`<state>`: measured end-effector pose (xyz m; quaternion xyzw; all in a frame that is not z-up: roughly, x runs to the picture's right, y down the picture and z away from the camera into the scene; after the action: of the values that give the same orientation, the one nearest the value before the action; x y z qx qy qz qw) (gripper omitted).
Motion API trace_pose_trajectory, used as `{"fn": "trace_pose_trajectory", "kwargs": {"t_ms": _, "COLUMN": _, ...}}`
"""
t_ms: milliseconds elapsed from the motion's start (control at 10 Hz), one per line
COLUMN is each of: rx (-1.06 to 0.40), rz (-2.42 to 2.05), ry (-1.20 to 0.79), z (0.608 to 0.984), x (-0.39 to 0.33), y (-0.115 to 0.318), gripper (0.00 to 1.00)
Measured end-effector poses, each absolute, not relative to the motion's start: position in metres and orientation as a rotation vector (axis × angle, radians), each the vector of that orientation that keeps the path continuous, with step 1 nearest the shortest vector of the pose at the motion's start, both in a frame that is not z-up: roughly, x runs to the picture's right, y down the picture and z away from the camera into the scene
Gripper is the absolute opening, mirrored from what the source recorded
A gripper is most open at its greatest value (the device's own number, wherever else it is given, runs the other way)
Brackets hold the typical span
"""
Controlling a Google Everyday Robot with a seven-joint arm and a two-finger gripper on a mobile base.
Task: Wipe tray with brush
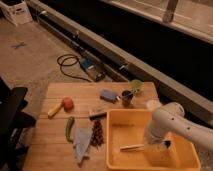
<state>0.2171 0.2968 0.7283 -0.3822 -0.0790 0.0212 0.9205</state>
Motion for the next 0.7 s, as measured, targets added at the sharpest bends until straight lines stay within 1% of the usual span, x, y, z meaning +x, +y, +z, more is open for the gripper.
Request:
{"fn": "trace_pose_trajectory", "kwargs": {"t_ms": 100, "rx": -0.776, "rz": 0.052, "ry": -0.139, "z": 0.720, "x": 0.226, "y": 0.300, "gripper": 0.00}}
{"fn": "trace_pose_trajectory", "kwargs": {"t_ms": 300, "rx": -0.753, "rz": 0.057, "ry": -0.119, "z": 0.719, "x": 0.235, "y": 0.293, "gripper": 0.00}}
{"fn": "trace_pose_trajectory", "kwargs": {"t_ms": 400, "rx": -0.741, "rz": 0.058, "ry": -0.113, "z": 0.722, "x": 0.238, "y": 0.285, "gripper": 0.00}}
{"fn": "trace_pose_trajectory", "kwargs": {"t_ms": 700, "rx": -0.721, "rz": 0.037, "ry": -0.122, "z": 0.754, "x": 0.235, "y": 0.246, "gripper": 0.00}}
